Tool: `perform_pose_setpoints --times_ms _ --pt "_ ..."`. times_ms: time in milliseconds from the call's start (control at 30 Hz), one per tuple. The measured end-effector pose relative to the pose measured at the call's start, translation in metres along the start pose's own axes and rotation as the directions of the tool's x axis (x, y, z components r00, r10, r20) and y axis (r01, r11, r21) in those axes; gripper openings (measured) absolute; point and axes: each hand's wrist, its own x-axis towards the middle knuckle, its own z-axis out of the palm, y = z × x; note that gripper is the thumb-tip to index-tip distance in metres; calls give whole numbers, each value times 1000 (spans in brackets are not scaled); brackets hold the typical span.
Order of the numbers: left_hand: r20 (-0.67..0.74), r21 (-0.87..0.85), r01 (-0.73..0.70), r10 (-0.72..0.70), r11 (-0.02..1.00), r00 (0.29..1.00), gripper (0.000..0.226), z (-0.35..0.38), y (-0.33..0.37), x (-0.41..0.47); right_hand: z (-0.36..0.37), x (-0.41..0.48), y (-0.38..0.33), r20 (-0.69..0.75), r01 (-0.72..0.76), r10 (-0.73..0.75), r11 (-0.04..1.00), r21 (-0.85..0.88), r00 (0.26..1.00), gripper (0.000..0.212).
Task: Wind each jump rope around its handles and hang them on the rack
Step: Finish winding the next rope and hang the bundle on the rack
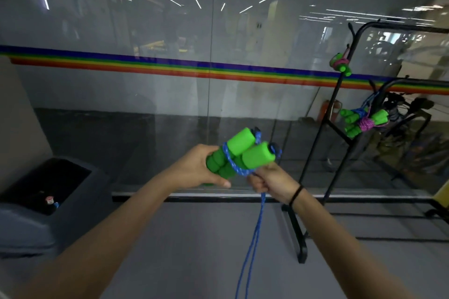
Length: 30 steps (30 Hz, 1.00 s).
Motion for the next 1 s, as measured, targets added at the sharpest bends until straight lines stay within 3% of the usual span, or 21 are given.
perform_pose_setpoints --times_ms 100,167,200,267,333,400,467,533,600,667,733,833,900,1000 --pt "-162 -120 79 -98 990 982 32 -5 -7 5 12 -1 17 -39 -53 49 990 -130 998 34" --pt "-245 -18 135 -135 991 960 31 -7 -15 10 20 -3 15 -86 -27 0 948 -316 996 35" --pt "-272 63 158 -135 985 953 31 -7 -19 12 22 -4 12 -85 14 -63 874 -486 994 34" --pt "-286 200 176 -114 964 951 31 -6 -26 16 24 -3 -2 37 108 -134 582 -806 990 29" --pt "-251 356 195 -107 914 962 32 -5 -30 19 23 -2 -18 191 207 -81 329 -921 978 23" --pt "-179 534 200 -122 822 976 33 -4 -31 21 21 2 -33 255 254 -19 195 -947 967 21" --pt "-81 645 164 -146 746 986 31 0 -29 20 19 7 -48 263 258 17 142 -956 965 20" --pt "51 736 67 -155 673 987 32 4 -24 21 15 11 -62 292 285 12 178 -942 956 18" --pt "181 772 -53 -139 633 974 30 8 -16 21 10 19 -71 307 302 -33 300 -905 951 18" --pt "264 736 -130 -104 664 959 26 8 -9 19 5 30 -69 273 272 -64 440 -856 960 21" --pt "275 631 -158 -29 759 961 24 5 -7 18 0 37 -60 235 234 -85 639 -733 968 18" --pt "120 339 -104 67 935 991 31 -2 -12 15 -12 36 -37 119 156 -117 902 -402 986 12" --pt "-60 221 -29 43 975 997 38 -6 -14 15 -15 32 -20 -36 73 -91 935 -347 995 20" --pt "-293 11 90 -83 996 953 32 -10 -13 15 -10 25 1 -17 28 -38 917 -398 999 38"
